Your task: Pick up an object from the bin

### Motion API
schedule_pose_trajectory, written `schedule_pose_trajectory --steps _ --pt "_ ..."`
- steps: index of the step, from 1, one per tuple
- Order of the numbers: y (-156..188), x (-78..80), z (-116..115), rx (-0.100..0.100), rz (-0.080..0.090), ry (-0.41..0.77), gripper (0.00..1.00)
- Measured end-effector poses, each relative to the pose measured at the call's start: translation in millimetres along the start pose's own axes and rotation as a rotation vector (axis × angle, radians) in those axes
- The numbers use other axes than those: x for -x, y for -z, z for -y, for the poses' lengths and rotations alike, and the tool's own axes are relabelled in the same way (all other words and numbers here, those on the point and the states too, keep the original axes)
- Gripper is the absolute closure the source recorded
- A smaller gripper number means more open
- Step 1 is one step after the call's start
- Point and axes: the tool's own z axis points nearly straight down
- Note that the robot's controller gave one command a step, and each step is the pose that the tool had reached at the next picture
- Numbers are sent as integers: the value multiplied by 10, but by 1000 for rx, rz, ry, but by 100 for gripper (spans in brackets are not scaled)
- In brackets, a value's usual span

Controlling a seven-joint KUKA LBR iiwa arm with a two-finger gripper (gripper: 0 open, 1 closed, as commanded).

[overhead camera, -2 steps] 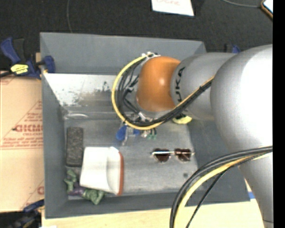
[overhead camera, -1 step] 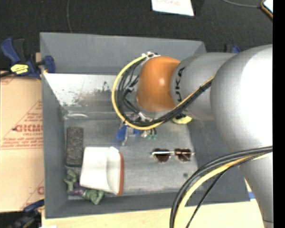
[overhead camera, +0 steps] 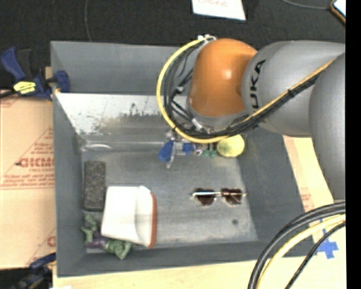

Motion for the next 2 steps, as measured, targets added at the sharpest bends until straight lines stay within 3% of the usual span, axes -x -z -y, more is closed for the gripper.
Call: schedule_pose_trajectory --steps 1,2 --pt "136 63 -112 -1 -1 18 100" --pt "327 9 -82 -2 -13 14 100"
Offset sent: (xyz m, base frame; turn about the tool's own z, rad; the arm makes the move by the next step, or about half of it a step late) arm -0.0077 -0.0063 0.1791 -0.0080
